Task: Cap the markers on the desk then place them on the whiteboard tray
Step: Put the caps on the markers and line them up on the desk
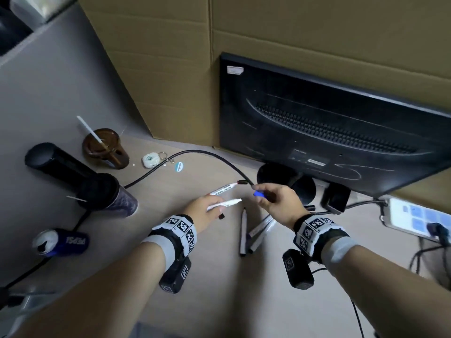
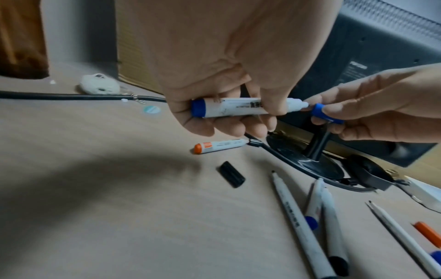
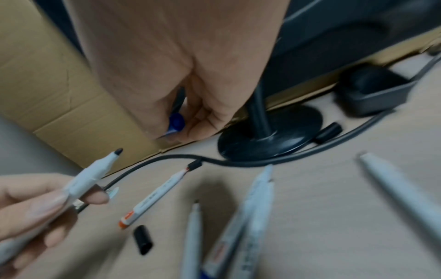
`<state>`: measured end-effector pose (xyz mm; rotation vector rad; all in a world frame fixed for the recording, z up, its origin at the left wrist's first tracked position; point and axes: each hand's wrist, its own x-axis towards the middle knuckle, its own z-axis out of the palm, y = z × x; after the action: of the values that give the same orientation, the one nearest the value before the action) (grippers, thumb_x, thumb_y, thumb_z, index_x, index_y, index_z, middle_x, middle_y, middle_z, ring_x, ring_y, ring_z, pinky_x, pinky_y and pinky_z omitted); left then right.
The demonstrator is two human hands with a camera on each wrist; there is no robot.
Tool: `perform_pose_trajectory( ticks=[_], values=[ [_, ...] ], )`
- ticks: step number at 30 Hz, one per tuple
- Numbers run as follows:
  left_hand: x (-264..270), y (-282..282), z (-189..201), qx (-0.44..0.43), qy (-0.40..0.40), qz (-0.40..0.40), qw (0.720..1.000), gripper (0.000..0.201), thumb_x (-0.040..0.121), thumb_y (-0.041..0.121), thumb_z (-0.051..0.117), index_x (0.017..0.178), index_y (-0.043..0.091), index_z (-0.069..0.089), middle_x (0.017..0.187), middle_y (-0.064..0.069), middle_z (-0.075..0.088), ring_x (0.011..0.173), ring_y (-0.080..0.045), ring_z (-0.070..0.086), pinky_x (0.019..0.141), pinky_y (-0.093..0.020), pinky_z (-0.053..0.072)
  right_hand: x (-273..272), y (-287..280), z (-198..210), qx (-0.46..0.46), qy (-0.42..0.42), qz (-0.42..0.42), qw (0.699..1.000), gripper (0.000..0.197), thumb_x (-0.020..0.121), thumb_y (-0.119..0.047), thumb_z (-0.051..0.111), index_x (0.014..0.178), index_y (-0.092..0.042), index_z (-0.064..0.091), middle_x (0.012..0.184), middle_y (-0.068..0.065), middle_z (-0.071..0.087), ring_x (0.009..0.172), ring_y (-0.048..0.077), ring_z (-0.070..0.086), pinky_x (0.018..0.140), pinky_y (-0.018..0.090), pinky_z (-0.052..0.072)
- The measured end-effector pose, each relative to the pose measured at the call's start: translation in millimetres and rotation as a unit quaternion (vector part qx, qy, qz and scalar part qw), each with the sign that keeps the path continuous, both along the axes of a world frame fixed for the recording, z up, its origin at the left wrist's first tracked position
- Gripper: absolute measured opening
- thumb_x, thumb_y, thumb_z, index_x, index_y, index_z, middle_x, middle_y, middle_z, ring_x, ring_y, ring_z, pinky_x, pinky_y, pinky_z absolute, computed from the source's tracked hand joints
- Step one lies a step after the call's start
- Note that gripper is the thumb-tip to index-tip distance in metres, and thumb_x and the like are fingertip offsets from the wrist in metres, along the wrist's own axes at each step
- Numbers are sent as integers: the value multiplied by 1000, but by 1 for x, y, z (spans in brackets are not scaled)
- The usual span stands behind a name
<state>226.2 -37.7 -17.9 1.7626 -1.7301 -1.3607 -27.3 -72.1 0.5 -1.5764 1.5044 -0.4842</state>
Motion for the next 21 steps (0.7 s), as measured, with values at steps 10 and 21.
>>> perform_pose_trajectory(
  ticks=[10,21],
  values=[
    [-74,23,34,-35,-53,-78,995,17,92,28,70,107,25,77,93,13,72,88,-8,65,79,-21,45,-95,51,33,18,-38,27,999,23,84,-13,82,91,-34,77,94,-1,80,80,5,68,86,23,56],
    [-110,47,48,-39,-44,-75,995,23,83,49,60,100,39,73,89,8,75,88,-15,70,86,-40,58,-117,79,48,12,-29,28,999,20,86,-15,81,98,-30,79,92,2,78,76,6,64,81,24,57]
  ],
)
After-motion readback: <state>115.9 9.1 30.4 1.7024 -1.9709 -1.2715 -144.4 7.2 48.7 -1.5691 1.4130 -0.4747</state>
